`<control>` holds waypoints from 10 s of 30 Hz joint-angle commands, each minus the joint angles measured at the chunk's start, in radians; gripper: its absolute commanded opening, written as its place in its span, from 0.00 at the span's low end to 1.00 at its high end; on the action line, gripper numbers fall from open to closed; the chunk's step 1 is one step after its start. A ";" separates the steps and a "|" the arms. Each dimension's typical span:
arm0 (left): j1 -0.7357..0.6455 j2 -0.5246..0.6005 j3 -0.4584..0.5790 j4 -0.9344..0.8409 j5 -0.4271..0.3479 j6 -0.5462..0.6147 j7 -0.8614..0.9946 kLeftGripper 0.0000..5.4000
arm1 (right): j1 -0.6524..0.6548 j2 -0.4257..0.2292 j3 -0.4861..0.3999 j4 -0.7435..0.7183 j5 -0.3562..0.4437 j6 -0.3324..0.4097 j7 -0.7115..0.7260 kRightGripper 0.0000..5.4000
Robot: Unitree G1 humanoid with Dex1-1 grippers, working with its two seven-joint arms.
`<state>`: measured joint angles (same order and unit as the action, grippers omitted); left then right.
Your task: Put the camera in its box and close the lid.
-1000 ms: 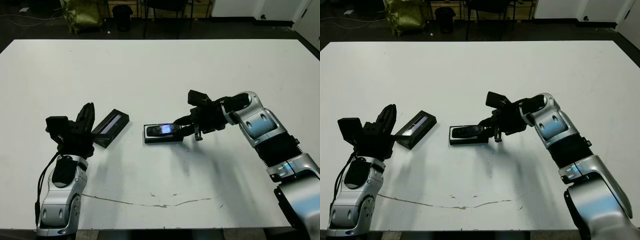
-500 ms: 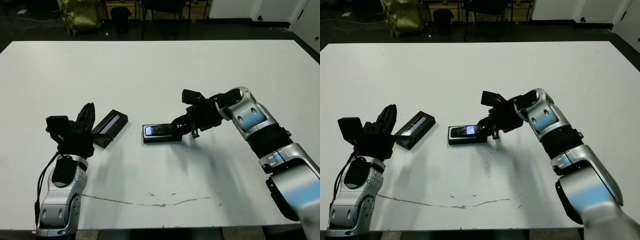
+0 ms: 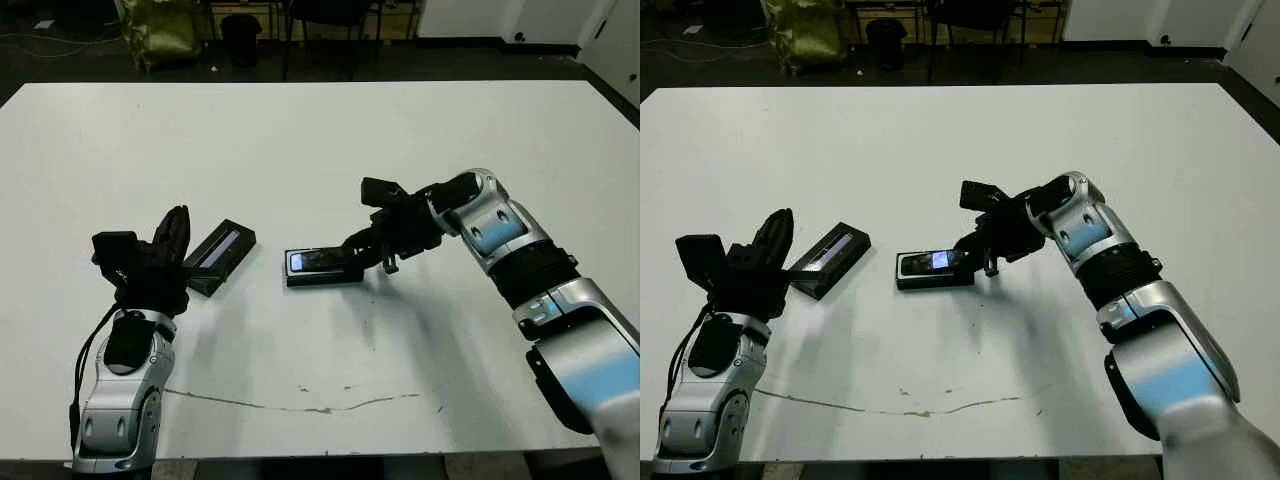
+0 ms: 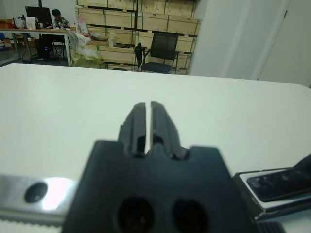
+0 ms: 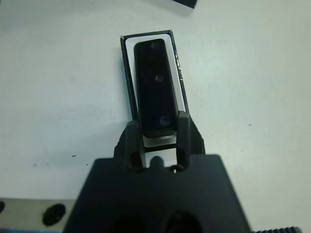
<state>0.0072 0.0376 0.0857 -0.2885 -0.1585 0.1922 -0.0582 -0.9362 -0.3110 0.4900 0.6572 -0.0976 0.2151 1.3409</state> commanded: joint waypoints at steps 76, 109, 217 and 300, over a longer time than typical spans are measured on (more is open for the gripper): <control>0.054 0.097 0.088 -0.090 -0.058 0.049 -0.076 0.00 | 1.025 0.293 -0.480 -1.117 0.133 -0.071 -1.262 0.00; 0.093 0.083 0.067 -0.097 -0.066 0.059 -0.082 0.00 | 0.797 0.409 -0.238 -0.869 0.122 0.163 -1.252 0.00; 0.097 0.066 0.038 -0.057 -0.068 0.004 -0.076 0.00 | 0.993 0.328 -0.551 -0.971 0.185 -0.104 -1.325 0.00; -0.030 0.292 -0.022 -0.108 -0.097 0.582 -0.213 1.00 | 0.981 0.308 -0.534 -0.998 0.242 -0.012 -1.295 0.00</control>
<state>-0.0291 0.3295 0.0582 -0.4168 -0.2515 0.7482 -0.2688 0.0324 0.0030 -0.0392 -0.3518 0.1421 0.1947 0.0456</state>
